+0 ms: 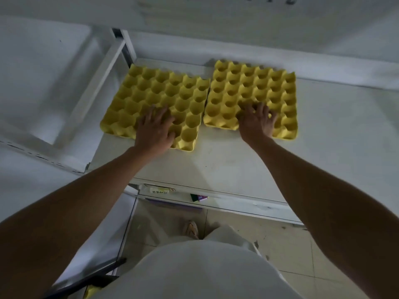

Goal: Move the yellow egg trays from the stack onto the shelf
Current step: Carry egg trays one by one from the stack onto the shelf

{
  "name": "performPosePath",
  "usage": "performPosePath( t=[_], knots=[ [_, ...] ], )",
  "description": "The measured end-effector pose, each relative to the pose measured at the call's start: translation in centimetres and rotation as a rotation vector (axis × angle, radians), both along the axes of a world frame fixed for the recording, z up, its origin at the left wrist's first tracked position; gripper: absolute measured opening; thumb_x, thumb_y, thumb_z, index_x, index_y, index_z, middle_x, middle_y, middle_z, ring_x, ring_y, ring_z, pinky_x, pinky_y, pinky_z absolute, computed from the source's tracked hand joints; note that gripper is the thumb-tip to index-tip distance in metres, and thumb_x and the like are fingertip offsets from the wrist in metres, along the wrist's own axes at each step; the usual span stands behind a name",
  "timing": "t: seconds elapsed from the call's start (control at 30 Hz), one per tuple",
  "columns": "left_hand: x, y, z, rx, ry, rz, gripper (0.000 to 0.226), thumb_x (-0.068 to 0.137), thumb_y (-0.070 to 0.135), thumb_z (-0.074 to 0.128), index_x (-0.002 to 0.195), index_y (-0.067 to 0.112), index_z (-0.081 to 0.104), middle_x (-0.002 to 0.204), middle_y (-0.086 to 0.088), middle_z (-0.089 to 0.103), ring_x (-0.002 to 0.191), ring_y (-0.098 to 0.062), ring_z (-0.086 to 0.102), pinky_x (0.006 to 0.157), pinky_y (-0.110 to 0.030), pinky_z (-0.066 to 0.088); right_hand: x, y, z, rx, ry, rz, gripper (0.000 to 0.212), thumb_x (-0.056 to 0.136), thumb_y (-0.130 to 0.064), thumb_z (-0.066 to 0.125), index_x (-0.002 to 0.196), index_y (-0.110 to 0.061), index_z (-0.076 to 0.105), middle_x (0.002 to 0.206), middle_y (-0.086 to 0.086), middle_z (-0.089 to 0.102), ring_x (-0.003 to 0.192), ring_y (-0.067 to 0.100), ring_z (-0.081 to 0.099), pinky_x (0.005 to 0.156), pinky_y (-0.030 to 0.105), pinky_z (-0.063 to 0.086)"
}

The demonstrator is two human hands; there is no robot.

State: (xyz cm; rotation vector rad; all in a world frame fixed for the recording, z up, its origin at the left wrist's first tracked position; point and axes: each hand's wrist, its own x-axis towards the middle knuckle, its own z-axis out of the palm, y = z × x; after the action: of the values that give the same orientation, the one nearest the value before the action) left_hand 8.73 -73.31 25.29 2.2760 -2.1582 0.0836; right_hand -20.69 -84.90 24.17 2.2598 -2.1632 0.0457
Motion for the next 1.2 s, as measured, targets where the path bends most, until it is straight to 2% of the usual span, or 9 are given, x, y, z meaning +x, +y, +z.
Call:
performPosePath(
  t=[0.23, 0.43, 0.53, 0.63, 0.77, 0.9, 1.07, 1.13, 1.2],
  knots=[
    [-0.5, 0.0, 0.5, 0.007, 0.019, 0.016, 0.045, 0.093, 0.041, 0.059, 0.135, 0.024, 0.06, 0.164, -0.005, 0.042, 0.154, -0.043, 0.032, 0.115, -0.058, 0.038, 0.6, -1.9, 0.2, 0.02, 0.027, 0.051, 0.042, 0.098, -0.036, 0.037, 0.133, -0.021, 0.055, 0.132, 0.014, 0.049, 0.125, 0.033, 0.047, 0.106, 0.052, 0.03],
    [0.1, -1.4, 2.7, 0.264, -0.03, -0.017, 0.061, 0.093, 0.048, 0.059, 0.15, 0.029, 0.047, 0.168, -0.007, 0.03, 0.159, -0.041, 0.023, 0.128, -0.057, 0.024, 0.2, -3.0, 2.5, 0.179, 0.18, 0.162, 0.054, 0.101, -0.044, 0.034, 0.15, -0.022, 0.038, 0.152, 0.017, 0.036, 0.138, 0.036, 0.037, 0.115, 0.055, 0.023],
    [-0.1, -1.2, 4.4, 0.324, -0.066, -0.053, 0.066, 0.103, 0.046, 0.047, 0.164, 0.026, 0.029, 0.173, -0.011, 0.021, 0.161, -0.039, 0.021, 0.13, -0.056, 0.02, -0.7, -2.2, 4.7, 0.181, 0.099, 0.158, 0.06, 0.099, -0.042, 0.042, 0.152, -0.015, 0.036, 0.156, 0.021, 0.032, 0.141, 0.038, 0.035, 0.117, 0.054, 0.026],
    [-1.5, 1.5, 6.2, 0.208, -0.031, 0.007, 0.066, 0.107, 0.047, 0.035, 0.167, 0.02, 0.028, 0.173, -0.013, 0.027, 0.16, -0.037, 0.026, 0.129, -0.058, 0.023, -1.3, 1.9, 6.1, 0.042, -0.032, 0.301, 0.059, 0.099, -0.037, 0.046, 0.153, -0.012, 0.039, 0.158, 0.022, 0.034, 0.144, 0.04, 0.035, 0.117, 0.052, 0.029],
    [-5.1, 10.3, 6.2, 0.128, 0.081, 0.19, 0.081, 0.099, 0.062, 0.015, 0.167, 0.021, 0.028, 0.176, -0.006, 0.022, 0.163, -0.032, 0.022, 0.128, -0.052, 0.028, -2.1, 13.4, 4.6, -0.017, -0.244, 0.718, 0.057, 0.101, -0.031, 0.048, 0.152, -0.007, 0.047, 0.162, 0.021, 0.035, 0.151, 0.038, 0.032, 0.122, 0.05, 0.028],
    [-12.4, 24.6, 2.3, -0.084, 0.272, 0.57, 0.064, 0.108, 0.043, 0.045, 0.163, 0.013, 0.038, 0.175, -0.009, 0.024, 0.161, -0.034, 0.029, 0.122, -0.047, 0.036, -2.6, 23.3, 2.4, 0.088, -0.29, 1.036, 0.056, 0.102, -0.031, 0.043, 0.152, -0.006, 0.048, 0.164, 0.018, 0.034, 0.153, 0.035, 0.031, 0.123, 0.051, 0.026],
    [-23.0, 40.8, -1.7, 0.088, 0.362, 0.961, 0.071, 0.102, 0.042, 0.035, 0.151, -0.006, 0.052, 0.162, -0.027, 0.044, 0.149, -0.047, 0.045, 0.121, -0.053, 0.04, -3.7, 30.6, 1.2, 0.196, -0.084, 1.365, 0.065, 0.102, -0.037, 0.026, 0.154, -0.001, 0.043, 0.162, 0.019, 0.037, 0.152, 0.035, 0.034, 0.125, 0.049, 0.025],
    [-26.9, 46.3, -2.1, 0.232, 0.419, 1.125, 0.065, 0.108, 0.041, 0.038, 0.157, 0.0, 0.045, 0.168, -0.022, 0.035, 0.156, -0.042, 0.034, 0.125, -0.051, 0.034, -4.3, 32.9, -0.1, 0.344, 0.007, 1.425, 0.064, 0.105, -0.039, 0.03, 0.159, -0.004, 0.033, 0.167, 0.015, 0.029, 0.155, 0.03, 0.026, 0.126, 0.042, 0.017],
    [-29.9, 51.3, -2.8, 0.343, 0.408, 1.183, 0.062, 0.112, 0.042, 0.029, 0.165, 0.009, 0.033, 0.175, -0.014, 0.02, 0.164, -0.034, 0.017, 0.129, -0.048, 0.022, -4.4, 35.3, -1.1, 0.414, 0.112, 1.487, 0.06, 0.106, -0.04, 0.036, 0.156, -0.005, 0.035, 0.165, 0.014, 0.03, 0.153, 0.028, 0.029, 0.124, 0.04, 0.022]
  ],
)
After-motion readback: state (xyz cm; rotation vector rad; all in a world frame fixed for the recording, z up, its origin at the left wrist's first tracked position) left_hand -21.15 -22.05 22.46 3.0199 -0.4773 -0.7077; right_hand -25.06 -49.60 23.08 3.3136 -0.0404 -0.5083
